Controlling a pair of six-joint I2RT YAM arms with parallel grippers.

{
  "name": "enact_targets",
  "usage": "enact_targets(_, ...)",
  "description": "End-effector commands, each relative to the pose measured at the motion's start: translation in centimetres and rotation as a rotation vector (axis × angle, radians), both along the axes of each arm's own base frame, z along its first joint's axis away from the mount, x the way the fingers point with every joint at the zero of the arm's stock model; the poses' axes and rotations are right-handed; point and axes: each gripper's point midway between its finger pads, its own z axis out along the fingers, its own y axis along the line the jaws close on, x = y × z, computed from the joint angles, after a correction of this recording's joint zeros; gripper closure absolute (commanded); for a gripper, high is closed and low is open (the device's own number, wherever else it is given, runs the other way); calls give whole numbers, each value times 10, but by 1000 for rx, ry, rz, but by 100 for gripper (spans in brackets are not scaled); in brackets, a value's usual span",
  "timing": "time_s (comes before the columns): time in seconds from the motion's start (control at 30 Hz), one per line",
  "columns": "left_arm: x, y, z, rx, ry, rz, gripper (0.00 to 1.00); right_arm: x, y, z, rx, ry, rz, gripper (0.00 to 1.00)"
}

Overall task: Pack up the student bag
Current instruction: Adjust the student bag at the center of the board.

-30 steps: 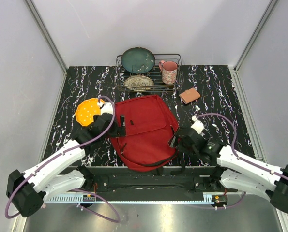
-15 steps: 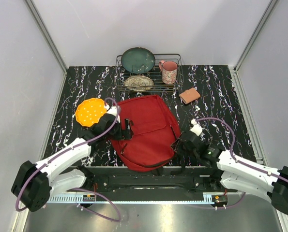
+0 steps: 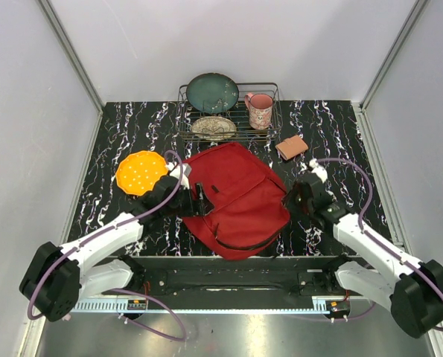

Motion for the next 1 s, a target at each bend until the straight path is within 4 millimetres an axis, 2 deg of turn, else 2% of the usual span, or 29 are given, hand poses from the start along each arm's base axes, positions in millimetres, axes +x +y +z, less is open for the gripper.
enact_targets(0.0, 1, -23, 36, -128, -83, -37, 21, 27, 2, 39, -65, -69, 114, 54)
enact_targets(0.03, 1, -21, 35, -113, -85, -26, 19, 30, 5, 54, -57, -77, 124, 35)
enact_targets(0.07, 1, -18, 36, -111, -92, -19, 18, 21, 5, 51, -42, -32, 121, 34)
enact_targets(0.1, -1, -15, 36, -105, -93, -11, 16, 17, 10, 62, 3, -51, 130, 32)
enact_targets(0.13, -2, -9, 32, -86, -89, 8, 15, 10, 11, 62, 29, -51, 130, 30)
enact_targets(0.17, -4, -5, 38, -93, -110, 18, 14, 6, 11, 65, 70, -52, 107, 28)
enact_targets(0.2, -5, -1, 38, -87, -117, 32, 13, -1, 10, 78, 110, -90, 100, 28)
enact_targets(0.23, -7, 9, 33, -61, -108, 68, 12, -8, 9, 75, 127, -85, 96, 28)
enact_targets(0.27, -8, 15, 37, -62, -122, 92, 11, -16, 9, 84, 172, -109, 85, 29)
enact_targets(0.33, -13, 30, 26, -27, -94, 155, 11, -30, 17, 81, 234, -80, 106, 30)
enact_targets(0.37, -15, 35, 27, -28, -96, 178, 12, -35, 20, 84, 258, -83, 115, 30)
enact_targets(0.5, -24, 48, 7, -8, -32, 245, 12, -50, 39, 79, 300, -43, 170, 33)
enact_targets(0.53, -26, 51, 2, -1, -12, 264, 12, -58, 51, 80, 314, -36, 211, 33)
enact_targets(0.63, -29, 54, -11, 19, 26, 288, 12, -61, 75, 81, 306, -29, 262, 33)
enact_targets(0.67, -29, 55, -14, 26, 33, 295, 12, -67, 88, 72, 270, -3, 288, 34)
enact_targets(0.73, -29, 54, -20, 35, 47, 296, 12, -65, 100, 73, 248, -9, 279, 35)
enact_targets(0.8, -31, 52, -26, 31, 58, 289, 12, -70, 118, 65, 240, 11, 298, 37)
enact_targets(0.97, -22, 39, -18, -63, 4, 279, 10, -72, 155, 58, 288, 12, 262, 37)
